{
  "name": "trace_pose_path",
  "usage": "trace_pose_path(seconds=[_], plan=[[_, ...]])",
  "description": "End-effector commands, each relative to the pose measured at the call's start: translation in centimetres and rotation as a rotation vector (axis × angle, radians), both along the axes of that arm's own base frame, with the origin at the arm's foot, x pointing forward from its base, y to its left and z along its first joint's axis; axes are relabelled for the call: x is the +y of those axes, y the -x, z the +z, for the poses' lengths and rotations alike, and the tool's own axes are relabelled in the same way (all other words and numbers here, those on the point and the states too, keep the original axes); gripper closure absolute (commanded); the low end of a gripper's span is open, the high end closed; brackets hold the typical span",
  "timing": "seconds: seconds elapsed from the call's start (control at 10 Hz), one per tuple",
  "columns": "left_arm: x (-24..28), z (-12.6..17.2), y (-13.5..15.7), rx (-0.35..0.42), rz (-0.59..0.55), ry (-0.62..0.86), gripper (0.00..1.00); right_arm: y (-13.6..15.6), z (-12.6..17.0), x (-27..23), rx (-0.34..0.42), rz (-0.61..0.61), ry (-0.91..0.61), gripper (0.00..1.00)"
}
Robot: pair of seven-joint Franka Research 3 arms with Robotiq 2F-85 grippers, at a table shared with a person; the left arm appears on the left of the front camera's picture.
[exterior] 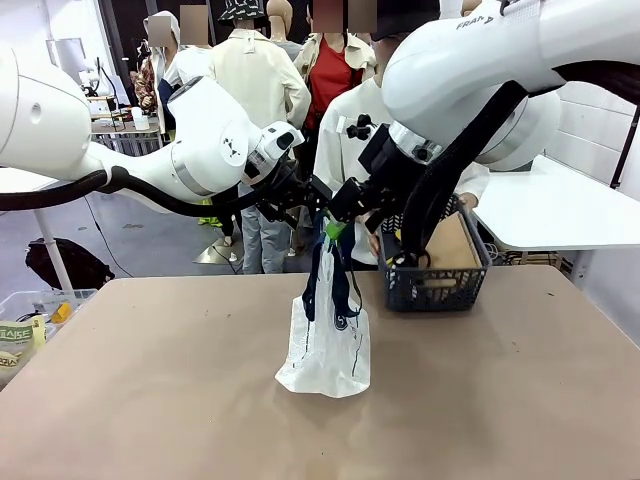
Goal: Transfer purchased items from the store into the shopping bag.
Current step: Open the Reusable shopping bag in the center of the table.
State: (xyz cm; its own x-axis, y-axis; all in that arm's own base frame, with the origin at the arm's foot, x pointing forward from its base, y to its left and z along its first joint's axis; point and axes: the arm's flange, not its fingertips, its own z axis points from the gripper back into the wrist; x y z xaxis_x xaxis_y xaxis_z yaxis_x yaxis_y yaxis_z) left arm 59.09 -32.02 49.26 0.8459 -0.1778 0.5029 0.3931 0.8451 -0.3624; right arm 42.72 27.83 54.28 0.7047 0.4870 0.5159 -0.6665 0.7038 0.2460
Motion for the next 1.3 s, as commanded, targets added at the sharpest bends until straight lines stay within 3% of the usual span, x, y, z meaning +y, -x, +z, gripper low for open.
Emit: trace_pose_path(seconds=[0.0, 1.2], plan=[[0.5, -0.2, 0.3, 0.007, 0.002, 0.007, 0.00, 0.1, -0.5, 0.9, 0.006, 0.023, 0.015, 0.00], [0.6, -0.4, 0.2, 0.012, 0.004, 0.014, 0.00, 0.3, -1.5, 0.9, 0.046, 0.021, 0.032, 0.00]])
